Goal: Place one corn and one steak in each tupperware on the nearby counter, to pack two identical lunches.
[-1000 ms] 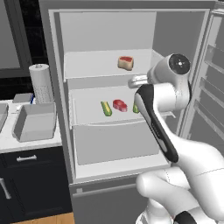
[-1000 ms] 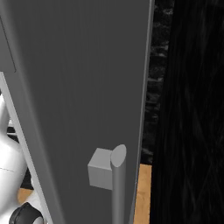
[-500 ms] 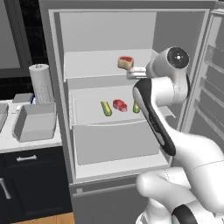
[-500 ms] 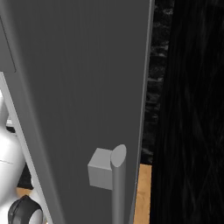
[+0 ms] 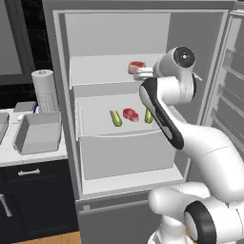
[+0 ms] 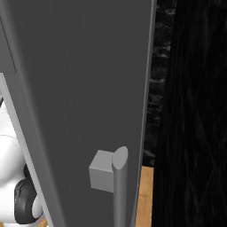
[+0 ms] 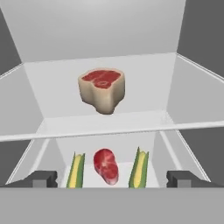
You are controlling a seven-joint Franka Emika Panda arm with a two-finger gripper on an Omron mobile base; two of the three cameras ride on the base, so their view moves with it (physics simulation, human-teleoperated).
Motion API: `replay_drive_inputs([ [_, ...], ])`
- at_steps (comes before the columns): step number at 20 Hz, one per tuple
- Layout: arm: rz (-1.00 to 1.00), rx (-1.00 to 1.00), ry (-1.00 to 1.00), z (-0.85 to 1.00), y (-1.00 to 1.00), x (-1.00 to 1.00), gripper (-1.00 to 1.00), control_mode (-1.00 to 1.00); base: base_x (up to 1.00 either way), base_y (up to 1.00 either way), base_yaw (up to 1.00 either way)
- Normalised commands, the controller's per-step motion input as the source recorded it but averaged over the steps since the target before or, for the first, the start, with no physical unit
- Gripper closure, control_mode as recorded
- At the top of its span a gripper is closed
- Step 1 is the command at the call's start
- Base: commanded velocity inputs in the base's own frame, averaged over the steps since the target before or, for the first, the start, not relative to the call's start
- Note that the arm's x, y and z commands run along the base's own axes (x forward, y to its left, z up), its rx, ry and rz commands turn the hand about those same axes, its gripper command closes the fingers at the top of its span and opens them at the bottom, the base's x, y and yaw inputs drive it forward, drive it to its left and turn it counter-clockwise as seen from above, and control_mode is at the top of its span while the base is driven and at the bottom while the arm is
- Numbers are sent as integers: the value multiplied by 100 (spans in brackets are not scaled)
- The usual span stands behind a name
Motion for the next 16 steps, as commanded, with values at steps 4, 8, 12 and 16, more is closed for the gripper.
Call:
replay_drive_inputs([
  [4,1,0,6,0,0,75,-100,-100,0,0,0],
  [8,0,0,11,0,0,63,-100,-100,0,0,0],
  [12,0,0,7,0,0,56,-100,-100,0,0,0],
  [16,0,0,1,-3,0,50,-100,-100,0,0,0],
])
